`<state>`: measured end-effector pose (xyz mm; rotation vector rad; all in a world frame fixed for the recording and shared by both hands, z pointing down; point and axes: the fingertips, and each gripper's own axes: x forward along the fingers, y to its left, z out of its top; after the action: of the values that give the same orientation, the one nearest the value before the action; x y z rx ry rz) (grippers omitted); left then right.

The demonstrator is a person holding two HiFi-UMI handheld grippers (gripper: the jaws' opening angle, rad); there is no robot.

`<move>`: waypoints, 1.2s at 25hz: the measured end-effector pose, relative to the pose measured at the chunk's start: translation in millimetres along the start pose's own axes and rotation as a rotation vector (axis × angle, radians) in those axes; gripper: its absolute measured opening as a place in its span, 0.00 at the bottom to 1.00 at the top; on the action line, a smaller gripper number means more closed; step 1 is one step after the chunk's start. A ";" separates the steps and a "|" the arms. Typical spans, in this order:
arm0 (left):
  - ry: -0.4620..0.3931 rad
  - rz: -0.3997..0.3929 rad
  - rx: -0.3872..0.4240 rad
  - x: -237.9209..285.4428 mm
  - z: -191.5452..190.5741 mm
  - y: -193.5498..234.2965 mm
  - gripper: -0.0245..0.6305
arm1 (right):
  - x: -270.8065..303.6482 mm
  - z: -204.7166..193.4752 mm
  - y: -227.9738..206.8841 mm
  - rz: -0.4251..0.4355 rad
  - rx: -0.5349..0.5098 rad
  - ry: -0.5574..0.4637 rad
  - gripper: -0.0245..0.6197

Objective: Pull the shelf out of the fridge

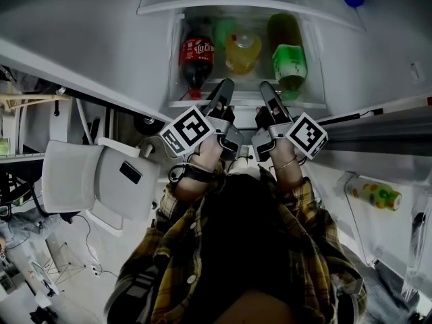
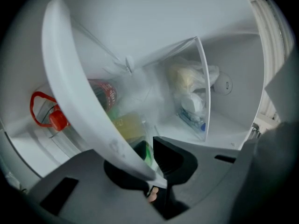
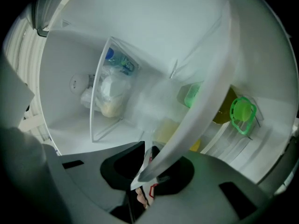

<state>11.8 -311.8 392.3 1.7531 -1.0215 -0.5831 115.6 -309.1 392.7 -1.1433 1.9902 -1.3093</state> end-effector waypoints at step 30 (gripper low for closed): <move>0.028 -0.057 0.020 -54.5 -27.3 -18.3 0.13 | -54.2 -29.9 22.2 0.016 -0.021 -0.009 0.15</move>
<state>10.5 -248.9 382.7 1.8082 -0.9633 -0.5846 113.0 -244.1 382.7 -1.1385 2.0066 -1.2760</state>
